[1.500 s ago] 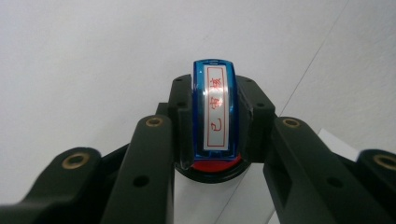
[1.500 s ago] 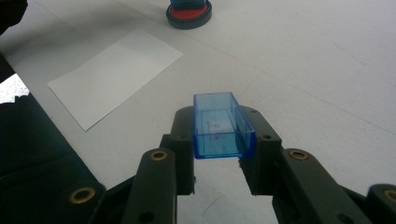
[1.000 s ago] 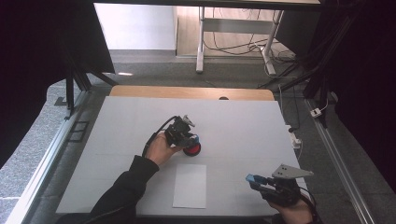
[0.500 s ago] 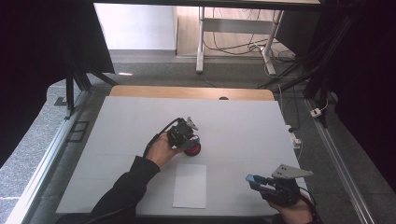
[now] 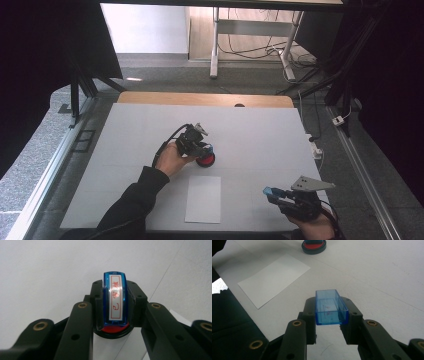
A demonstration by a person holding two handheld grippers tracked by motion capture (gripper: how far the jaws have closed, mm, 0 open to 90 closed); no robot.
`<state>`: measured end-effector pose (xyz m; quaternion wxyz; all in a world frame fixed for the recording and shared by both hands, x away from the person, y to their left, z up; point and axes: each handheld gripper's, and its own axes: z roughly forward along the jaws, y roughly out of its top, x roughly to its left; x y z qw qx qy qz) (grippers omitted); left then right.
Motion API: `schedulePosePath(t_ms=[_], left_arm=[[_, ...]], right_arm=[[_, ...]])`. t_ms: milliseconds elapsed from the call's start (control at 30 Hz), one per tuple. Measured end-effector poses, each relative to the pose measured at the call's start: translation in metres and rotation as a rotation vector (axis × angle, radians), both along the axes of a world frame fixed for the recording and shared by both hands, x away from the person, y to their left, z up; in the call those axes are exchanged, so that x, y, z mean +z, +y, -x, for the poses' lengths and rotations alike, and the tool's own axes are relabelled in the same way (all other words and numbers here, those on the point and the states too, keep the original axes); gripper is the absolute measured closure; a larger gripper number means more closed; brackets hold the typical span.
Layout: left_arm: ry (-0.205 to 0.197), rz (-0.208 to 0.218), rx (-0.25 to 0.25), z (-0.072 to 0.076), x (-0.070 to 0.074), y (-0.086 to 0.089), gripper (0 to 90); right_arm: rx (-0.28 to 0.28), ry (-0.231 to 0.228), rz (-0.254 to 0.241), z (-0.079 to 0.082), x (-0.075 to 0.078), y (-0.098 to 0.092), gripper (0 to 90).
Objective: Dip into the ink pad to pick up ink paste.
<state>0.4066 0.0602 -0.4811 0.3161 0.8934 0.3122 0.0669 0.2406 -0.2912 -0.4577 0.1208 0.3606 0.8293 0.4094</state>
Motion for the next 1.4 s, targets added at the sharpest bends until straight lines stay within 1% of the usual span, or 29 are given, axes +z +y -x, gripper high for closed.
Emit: schedulePosePath(t_ms=[67,100,133,233,300,400,467,567,833,933,1033,1100,1267,1333,1400], left_arm=[[0.010,0.014,-0.004,0.000,0.001,0.001,70.1],[0.010,0.028,-0.007,0.000,0.002,0.001,70.1],[0.002,0.031,-0.010,0.001,0.004,0.001,70.1],[-0.022,0.022,-0.021,0.004,0.012,0.000,70.1],[-0.026,0.031,-0.022,0.005,0.015,0.000,70.1],[-0.030,0.020,-0.033,0.007,0.016,-0.001,70.1],[-0.029,0.003,-0.035,0.008,0.015,-0.002,70.1],[-0.024,-0.004,-0.031,0.008,0.012,-0.002,70.1],[0.002,-0.003,-0.025,0.005,0.002,-0.001,70.1],[0.001,0.000,-0.026,0.005,0.000,-0.002,70.1],[-0.007,-0.010,-0.034,0.006,0.000,-0.003,70.2],[-0.016,-0.024,-0.037,0.007,0.001,-0.005,70.2],[-0.058,-0.072,-0.043,0.013,0.001,-0.011,70.3],[-0.067,-0.081,-0.041,0.015,0.001,-0.012,70.4],[-0.067,-0.083,-0.040,0.015,0.001,-0.013,70.3]], right_arm=[[-0.001,0.001,0.000,0.000,0.000,0.000,68.5],[-0.002,0.002,0.003,0.000,0.000,0.000,68.5],[-0.002,0.003,0.002,0.000,0.000,0.000,68.5],[-0.002,0.001,-0.004,0.000,0.000,-0.001,68.5],[-0.002,0.002,-0.001,0.000,0.000,-0.001,68.5],[-0.001,0.003,0.000,0.000,0.000,-0.001,68.5],[-0.002,0.003,-0.001,0.000,0.000,-0.001,68.5],[-0.001,0.003,0.000,0.000,0.000,-0.001,68.5],[-0.001,0.003,-0.001,0.000,0.000,-0.001,68.5],[-0.001,0.003,-0.001,0.000,0.000,-0.001,68.5],[0.000,0.004,-0.001,0.000,0.000,-0.001,68.5],[0.000,0.004,0.000,0.000,0.000,-0.001,68.5],[0.001,0.004,-0.002,0.000,0.000,0.000,68.5],[0.002,0.004,-0.003,0.000,0.000,0.000,68.5],[0.002,0.004,-0.003,0.000,0.000,0.000,68.5]])
